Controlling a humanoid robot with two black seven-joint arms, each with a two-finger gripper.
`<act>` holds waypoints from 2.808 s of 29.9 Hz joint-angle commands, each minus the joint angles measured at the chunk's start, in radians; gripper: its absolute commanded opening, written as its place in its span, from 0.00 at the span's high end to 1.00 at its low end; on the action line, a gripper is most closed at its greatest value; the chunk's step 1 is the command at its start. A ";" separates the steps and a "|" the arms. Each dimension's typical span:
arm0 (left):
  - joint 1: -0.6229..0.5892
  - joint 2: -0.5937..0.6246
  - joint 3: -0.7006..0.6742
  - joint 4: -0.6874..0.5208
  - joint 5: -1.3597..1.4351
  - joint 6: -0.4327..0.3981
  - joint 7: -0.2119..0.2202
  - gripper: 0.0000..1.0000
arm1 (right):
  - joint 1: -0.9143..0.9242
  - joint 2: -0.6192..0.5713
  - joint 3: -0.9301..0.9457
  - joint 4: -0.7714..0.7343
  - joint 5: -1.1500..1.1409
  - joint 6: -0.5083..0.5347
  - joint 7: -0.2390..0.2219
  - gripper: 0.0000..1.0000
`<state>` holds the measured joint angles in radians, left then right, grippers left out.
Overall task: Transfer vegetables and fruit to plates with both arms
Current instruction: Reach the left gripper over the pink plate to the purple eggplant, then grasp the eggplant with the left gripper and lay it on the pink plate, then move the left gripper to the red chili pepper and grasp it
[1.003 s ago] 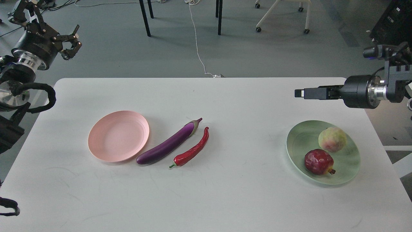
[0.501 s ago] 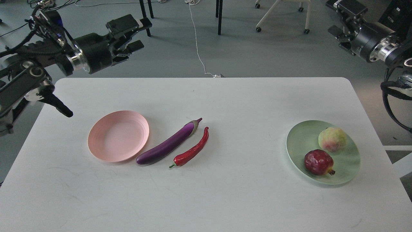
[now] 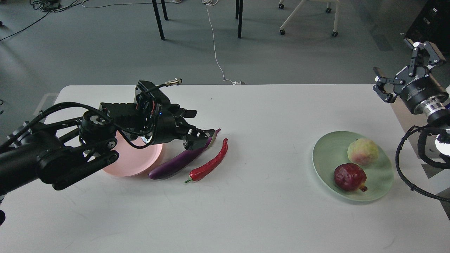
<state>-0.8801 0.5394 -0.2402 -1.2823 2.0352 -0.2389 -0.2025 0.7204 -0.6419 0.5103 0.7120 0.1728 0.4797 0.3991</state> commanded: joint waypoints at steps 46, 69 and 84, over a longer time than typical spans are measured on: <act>0.165 0.297 -0.017 0.141 -0.293 0.052 0.006 0.49 | -0.018 0.021 0.059 0.010 0.001 0.009 0.003 0.01; -0.056 -0.051 0.071 0.011 0.072 -0.039 0.032 0.38 | -0.026 -0.007 0.059 0.010 0.001 0.009 0.018 0.01; 0.066 -0.116 0.141 0.057 0.131 -0.034 0.068 0.62 | -0.030 -0.031 0.060 0.010 0.001 0.009 0.030 0.01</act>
<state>-0.8218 0.4214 -0.0992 -1.2265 2.1661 -0.2736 -0.1352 0.6906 -0.6750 0.5702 0.7224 0.1737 0.4887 0.4279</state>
